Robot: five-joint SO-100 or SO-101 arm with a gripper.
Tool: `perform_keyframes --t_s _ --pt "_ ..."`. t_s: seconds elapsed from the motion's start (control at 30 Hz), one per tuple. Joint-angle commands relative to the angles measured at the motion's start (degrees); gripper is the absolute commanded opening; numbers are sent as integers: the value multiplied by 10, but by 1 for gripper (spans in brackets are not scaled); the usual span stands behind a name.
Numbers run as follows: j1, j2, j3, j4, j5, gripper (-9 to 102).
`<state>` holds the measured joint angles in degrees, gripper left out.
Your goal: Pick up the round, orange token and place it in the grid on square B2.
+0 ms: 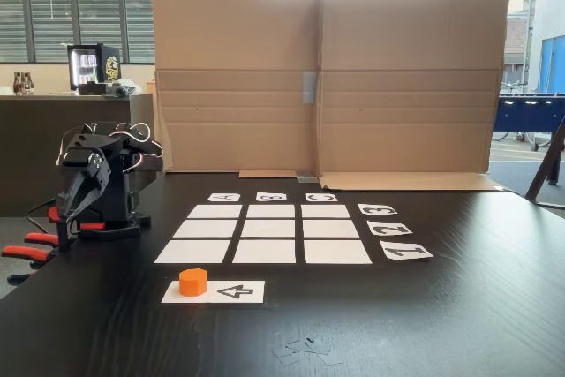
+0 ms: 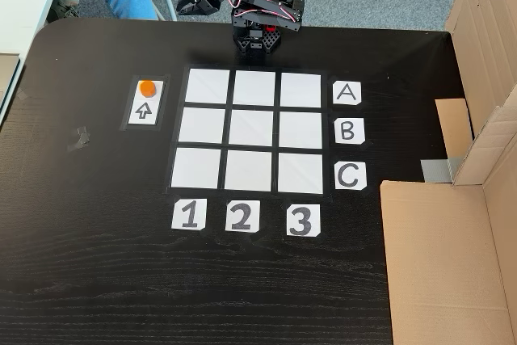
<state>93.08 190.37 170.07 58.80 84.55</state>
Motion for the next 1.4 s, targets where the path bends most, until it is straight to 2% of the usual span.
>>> perform_keyframes --t_s 0.0,0.97,1.17,1.37 --pt "50 4 -2 -11 30 0" --pt "31 -1 -4 -12 18 0" --pt "-3 -83 -65 -12 11 -1" --pt "-30 -234 -201 -1 10 -1"
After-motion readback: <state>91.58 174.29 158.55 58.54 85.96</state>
